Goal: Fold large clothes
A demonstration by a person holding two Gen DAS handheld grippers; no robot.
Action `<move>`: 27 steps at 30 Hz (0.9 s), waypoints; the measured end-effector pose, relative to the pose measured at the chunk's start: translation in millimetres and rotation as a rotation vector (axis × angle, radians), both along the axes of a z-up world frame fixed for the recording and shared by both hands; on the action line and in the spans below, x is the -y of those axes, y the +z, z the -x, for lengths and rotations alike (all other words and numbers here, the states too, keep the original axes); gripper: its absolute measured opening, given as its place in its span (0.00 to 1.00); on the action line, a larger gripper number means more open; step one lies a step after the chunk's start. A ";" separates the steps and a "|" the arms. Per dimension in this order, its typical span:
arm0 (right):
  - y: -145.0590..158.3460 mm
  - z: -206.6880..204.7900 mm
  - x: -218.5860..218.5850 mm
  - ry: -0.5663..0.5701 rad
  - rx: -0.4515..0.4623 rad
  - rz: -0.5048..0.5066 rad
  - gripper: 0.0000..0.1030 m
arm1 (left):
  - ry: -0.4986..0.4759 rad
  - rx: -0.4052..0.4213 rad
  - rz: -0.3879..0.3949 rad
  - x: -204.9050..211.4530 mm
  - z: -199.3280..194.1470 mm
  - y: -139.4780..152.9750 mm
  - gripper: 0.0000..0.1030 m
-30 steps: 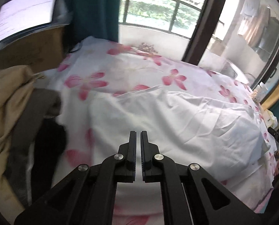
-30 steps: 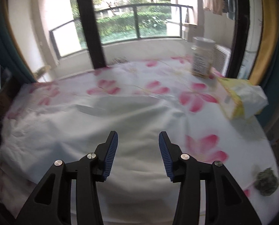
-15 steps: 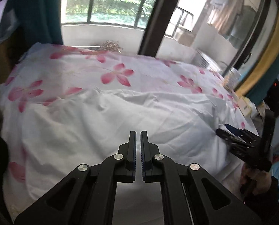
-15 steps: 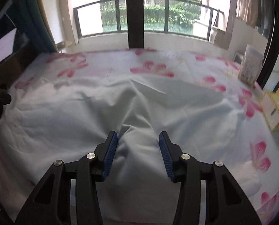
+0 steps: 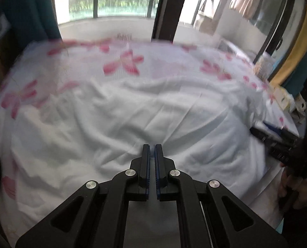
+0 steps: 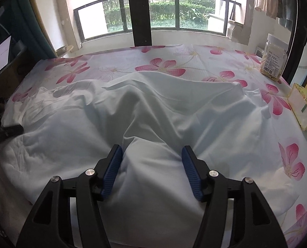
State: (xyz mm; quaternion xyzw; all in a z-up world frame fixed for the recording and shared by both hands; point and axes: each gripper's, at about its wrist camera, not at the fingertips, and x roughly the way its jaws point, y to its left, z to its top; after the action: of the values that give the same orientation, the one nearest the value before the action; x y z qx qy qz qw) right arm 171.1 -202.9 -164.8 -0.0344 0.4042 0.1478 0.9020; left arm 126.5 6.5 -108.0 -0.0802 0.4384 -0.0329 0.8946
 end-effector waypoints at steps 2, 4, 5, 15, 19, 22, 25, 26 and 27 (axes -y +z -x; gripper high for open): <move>0.5 0.3 1.2 -0.003 0.000 -0.007 0.59 | -0.014 0.056 0.023 4.4 5.9 17.1 0.04; 1.2 0.7 2.3 -0.006 -0.002 -0.018 0.59 | -0.035 0.106 0.048 13.6 10.8 33.1 0.04; 1.6 0.6 3.5 -0.007 -0.003 -0.025 0.59 | -0.044 0.119 0.060 20.3 11.9 38.1 0.04; 26.3 17.2 35.5 -0.053 0.020 -0.133 0.84 | -0.140 0.006 0.070 68.6 -3.6 -4.9 0.05; 39.7 33.4 57.0 -0.090 0.044 -0.146 0.91 | -0.139 -0.019 0.056 72.2 -6.2 -15.3 0.04; 43.3 46.3 77.2 -0.125 0.037 -0.160 0.93 | -0.138 -0.025 0.055 71.8 -4.9 -18.4 0.04; 39.8 60.3 97.1 -0.179 0.024 -0.170 0.98 | -0.149 -0.032 0.043 71.5 -2.2 -21.3 0.05; 36.4 64.8 102.9 -0.197 0.014 -0.171 0.99 | -0.149 -0.037 0.038 70.5 -1.5 -23.4 0.05; 32.9 67.6 107.1 -0.211 0.003 -0.171 0.99 | -0.146 -0.050 0.041 68.0 -0.4 -27.6 0.05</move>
State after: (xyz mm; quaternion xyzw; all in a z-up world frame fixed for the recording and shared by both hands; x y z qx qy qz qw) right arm 103.5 -310.0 -131.9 0.0851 0.3901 0.0862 0.9128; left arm 126.8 -61.5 -135.6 -0.0670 0.4646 -0.1052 0.8767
